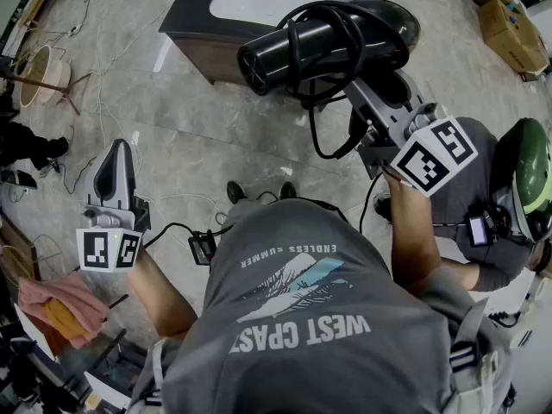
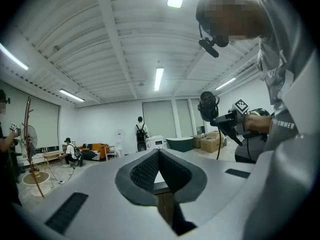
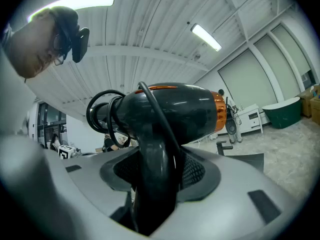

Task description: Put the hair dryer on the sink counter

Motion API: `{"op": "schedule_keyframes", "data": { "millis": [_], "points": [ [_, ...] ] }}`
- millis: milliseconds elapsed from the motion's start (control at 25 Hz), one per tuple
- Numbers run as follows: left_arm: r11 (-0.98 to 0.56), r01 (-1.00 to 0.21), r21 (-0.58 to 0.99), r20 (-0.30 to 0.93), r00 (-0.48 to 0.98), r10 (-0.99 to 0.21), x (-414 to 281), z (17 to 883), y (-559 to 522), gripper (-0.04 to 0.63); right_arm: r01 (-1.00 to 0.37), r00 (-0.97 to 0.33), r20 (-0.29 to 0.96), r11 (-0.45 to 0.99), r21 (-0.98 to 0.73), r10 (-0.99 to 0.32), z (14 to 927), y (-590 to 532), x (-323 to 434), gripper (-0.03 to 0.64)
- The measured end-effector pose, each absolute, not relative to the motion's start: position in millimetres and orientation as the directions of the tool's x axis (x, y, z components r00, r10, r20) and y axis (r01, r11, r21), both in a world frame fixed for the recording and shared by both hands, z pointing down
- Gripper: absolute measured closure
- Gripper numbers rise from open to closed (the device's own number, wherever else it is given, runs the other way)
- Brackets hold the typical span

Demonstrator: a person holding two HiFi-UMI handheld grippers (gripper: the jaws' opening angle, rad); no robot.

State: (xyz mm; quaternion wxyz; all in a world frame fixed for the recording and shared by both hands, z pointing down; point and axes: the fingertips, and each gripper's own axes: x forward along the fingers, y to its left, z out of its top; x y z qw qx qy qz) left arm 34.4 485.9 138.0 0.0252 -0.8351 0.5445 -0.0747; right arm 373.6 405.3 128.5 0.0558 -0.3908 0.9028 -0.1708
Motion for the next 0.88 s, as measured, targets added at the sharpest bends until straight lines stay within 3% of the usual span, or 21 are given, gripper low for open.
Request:
{"op": "schedule_keyframes", "data": {
  "millis": [880],
  "points": [
    [-0.422, -0.900, -0.106, 0.101, 0.413, -0.905, 40, 153, 480, 0.580, -0.682, -0.686, 0.031, 0.628, -0.376, -0.726, 132, 402, 373, 0.396]
  ]
}}
